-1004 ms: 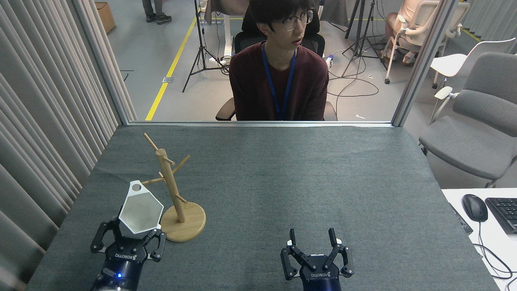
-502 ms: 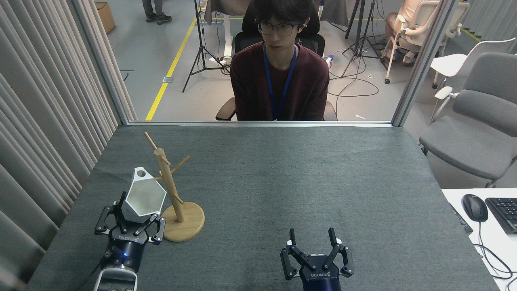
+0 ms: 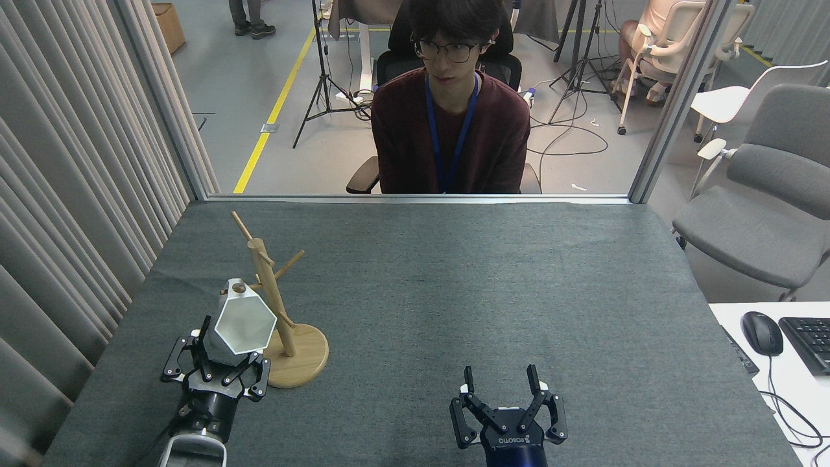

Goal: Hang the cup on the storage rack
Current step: 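Hook the cup's handle onto a peg of the wooden stand, then open the left gripper and pull it back from the cup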

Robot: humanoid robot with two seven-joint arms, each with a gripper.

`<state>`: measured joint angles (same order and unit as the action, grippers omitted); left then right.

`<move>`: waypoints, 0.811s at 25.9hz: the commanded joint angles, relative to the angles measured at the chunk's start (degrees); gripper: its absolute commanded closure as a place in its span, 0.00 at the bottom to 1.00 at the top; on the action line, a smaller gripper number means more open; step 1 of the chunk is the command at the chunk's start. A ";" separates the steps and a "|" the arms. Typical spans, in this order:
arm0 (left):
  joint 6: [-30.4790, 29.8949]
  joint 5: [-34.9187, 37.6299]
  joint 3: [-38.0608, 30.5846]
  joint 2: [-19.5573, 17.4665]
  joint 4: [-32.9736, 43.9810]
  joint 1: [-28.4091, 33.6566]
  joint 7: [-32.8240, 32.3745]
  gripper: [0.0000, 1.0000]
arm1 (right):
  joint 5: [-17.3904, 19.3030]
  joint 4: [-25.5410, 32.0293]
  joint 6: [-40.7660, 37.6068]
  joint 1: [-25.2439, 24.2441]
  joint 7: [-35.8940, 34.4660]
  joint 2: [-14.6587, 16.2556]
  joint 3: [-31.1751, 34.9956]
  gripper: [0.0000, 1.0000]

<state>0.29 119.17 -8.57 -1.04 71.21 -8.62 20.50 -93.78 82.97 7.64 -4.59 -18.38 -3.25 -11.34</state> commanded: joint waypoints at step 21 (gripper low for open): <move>-5.82 -11.42 -0.40 -0.54 6.22 10.90 -0.55 0.01 | 0.18 1.49 -0.96 -1.91 -0.07 2.46 0.00 0.02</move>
<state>-2.10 112.61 -8.86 -1.37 74.24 -0.51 20.32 -93.69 83.80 6.78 -5.81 -18.39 -2.30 -11.34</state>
